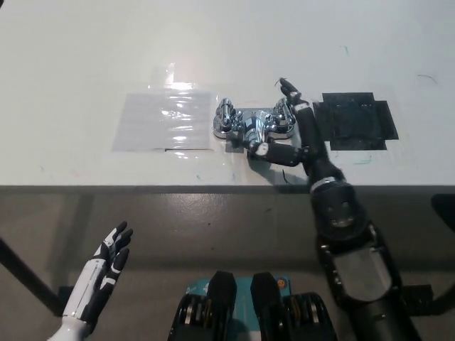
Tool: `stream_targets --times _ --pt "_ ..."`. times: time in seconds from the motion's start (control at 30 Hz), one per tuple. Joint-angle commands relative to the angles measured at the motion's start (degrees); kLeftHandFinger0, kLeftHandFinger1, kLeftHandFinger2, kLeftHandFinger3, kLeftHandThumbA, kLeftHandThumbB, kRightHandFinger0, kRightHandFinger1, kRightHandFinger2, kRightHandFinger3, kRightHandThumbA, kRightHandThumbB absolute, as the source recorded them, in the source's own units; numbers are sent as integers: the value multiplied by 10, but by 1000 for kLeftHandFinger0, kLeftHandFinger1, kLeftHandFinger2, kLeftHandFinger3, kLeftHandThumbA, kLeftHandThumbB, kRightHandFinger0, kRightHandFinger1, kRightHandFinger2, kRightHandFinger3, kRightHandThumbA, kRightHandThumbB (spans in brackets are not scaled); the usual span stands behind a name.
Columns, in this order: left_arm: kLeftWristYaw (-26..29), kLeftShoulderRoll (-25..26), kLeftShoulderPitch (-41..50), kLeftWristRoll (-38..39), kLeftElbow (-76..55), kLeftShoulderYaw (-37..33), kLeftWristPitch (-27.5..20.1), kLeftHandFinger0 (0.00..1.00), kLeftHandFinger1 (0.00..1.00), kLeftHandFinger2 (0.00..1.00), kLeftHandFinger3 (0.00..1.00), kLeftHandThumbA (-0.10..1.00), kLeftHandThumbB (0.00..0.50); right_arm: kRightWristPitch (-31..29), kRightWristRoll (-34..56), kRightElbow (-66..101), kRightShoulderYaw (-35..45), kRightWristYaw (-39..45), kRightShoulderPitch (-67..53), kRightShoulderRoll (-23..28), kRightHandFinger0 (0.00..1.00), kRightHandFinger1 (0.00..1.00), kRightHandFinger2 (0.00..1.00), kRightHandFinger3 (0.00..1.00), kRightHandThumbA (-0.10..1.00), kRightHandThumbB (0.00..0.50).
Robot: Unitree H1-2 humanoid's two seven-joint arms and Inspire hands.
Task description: The faucet is at the center of the desk and the robot turn off the faucet by turning the right faucet handle using the right hand
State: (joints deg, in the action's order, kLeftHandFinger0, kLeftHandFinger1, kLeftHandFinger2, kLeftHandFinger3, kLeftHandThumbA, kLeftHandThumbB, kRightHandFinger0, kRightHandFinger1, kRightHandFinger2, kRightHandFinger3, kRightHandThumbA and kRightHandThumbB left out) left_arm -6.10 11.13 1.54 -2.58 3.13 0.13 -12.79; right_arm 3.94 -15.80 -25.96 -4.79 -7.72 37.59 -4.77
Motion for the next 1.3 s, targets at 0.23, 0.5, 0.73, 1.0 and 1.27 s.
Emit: stream_targets --times 0.23,0.5,0.73,1.0,1.27 --pt "-7 12 -10 4 -17 2 -12 1000 1000 1000 1000 929 319 -61 -138 -22 -58 -201 62 -40 1000 1000 1000 1000 1000 229" --pt "-4 16 -12 1 -15 4 -11 1000 1000 1000 1000 943 317 -84 -116 39 -23 -210 61 4 1000 1000 1000 1000 1000 277" --pt "-2 14 -2 2 -10 4 -20 1000 1000 1000 1000 943 307 -96 -88 115 0 -193 37 10 1000 1000 1000 1000 1000 245" --pt "-2 15 -2 0 -13 3 -16 1000 1000 1000 1000 964 331 -51 -54 298 40 -130 28 55 1000 1000 1000 1000 1000 358" --pt "-6 14 -6 15 -17 7 -8 1000 1000 1000 1000 935 342 -88 -5 564 14 -50 -121 129 1000 1000 1000 1000 1000 315"
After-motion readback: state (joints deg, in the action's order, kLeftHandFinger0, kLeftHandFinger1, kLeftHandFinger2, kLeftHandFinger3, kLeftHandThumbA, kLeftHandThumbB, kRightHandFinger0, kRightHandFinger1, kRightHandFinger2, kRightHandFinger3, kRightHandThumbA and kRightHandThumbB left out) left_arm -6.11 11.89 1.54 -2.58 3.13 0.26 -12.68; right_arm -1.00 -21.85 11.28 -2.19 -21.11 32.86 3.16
